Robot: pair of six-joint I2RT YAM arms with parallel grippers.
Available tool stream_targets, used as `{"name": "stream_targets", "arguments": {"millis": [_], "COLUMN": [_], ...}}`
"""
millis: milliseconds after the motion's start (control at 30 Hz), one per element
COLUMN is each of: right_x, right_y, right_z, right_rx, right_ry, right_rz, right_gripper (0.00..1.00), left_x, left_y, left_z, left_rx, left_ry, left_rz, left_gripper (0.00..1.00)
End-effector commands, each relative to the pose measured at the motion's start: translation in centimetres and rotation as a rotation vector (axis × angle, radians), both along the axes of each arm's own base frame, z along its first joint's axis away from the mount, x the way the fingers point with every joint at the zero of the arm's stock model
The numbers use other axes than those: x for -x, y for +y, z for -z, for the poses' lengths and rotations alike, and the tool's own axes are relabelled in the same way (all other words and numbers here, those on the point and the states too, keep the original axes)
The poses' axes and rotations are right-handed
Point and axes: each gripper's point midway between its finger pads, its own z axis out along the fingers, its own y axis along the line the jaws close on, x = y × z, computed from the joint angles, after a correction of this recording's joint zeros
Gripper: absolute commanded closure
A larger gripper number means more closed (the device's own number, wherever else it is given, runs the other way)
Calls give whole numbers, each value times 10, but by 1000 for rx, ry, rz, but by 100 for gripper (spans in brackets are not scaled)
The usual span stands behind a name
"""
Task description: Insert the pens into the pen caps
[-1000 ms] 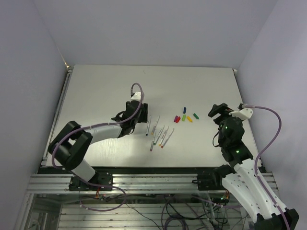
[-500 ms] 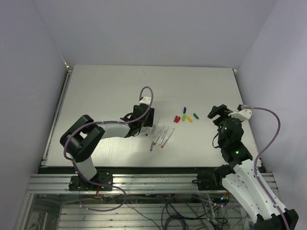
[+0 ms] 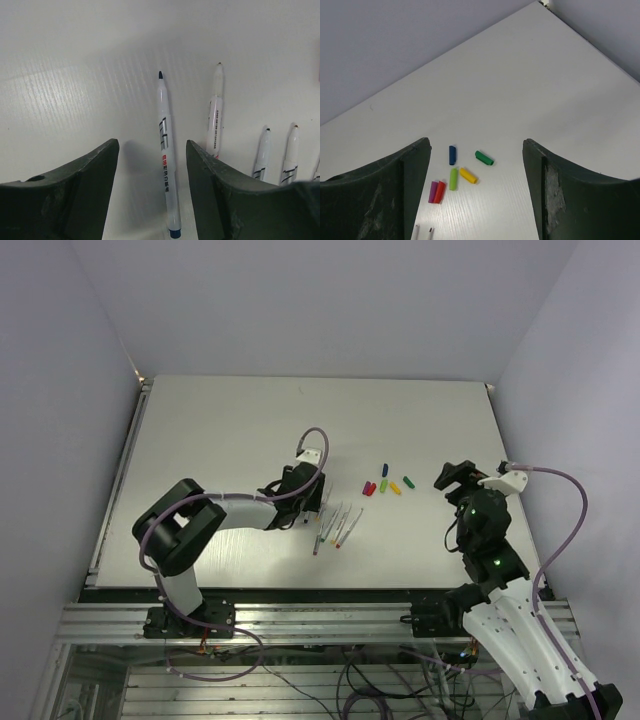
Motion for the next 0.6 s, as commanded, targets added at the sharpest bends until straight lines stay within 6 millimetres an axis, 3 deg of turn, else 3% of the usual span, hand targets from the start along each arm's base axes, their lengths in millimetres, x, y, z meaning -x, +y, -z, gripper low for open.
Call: {"name": "stream_targets", "arguments": {"millis": [0,467,567], "right_x": [1,6,8], "right_y": [0,2,1], "right_z": [2,-6,-7], "right_rx": [-9,-36,-43], "right_ry": [2,-22,-27], "right_rz": [-1,-13,-13], "right_gripper": [26,27,27], "left_x": [-3,13,15], "left_y": [-2,11,14], "left_z": [-2,14,18], "left_rx": [-28,-162,-183], "left_ry": [-8,19,27], "left_rz": [-29,-59,-65], "left_gripper": [34,39,50]}}
